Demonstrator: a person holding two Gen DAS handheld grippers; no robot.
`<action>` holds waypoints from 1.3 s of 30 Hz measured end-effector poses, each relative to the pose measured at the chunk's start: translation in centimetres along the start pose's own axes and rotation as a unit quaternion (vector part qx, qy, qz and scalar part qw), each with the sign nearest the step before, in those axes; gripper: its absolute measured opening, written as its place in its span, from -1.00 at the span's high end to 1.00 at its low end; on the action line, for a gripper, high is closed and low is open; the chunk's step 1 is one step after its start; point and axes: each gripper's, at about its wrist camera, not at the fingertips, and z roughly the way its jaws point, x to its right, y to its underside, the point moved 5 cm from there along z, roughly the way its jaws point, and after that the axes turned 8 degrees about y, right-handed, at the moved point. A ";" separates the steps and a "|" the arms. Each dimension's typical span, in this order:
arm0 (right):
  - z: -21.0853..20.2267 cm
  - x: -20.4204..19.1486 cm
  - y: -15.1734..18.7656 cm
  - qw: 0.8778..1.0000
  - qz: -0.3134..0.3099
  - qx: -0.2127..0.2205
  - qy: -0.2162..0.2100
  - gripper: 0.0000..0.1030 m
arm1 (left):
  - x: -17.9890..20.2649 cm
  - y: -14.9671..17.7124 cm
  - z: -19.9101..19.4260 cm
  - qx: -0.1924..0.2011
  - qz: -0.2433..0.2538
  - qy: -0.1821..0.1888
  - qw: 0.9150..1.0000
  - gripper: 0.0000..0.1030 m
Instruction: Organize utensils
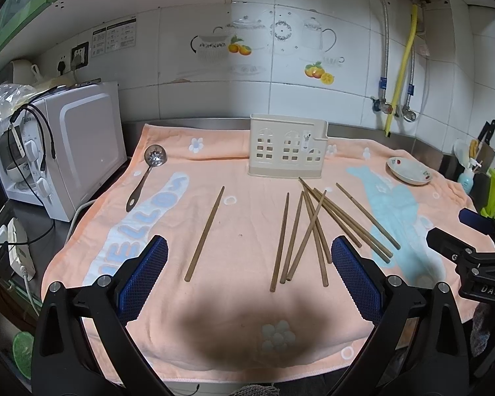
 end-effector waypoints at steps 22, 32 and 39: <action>2.6 0.4 0.5 1.000 -0.001 -0.019 0.004 -0.88 | -0.8 -0.2 2.6 -0.019 0.002 -0.007 1.000 -0.90; 4.1 1.0 0.2 1.000 0.005 -0.028 -0.001 -0.87 | -1.5 -0.5 4.4 -0.029 0.006 -0.011 1.000 -0.90; 5.1 1.6 -0.1 0.999 0.011 -0.034 -0.003 -0.86 | -2.0 -0.5 5.5 -0.037 0.008 -0.003 0.999 -0.89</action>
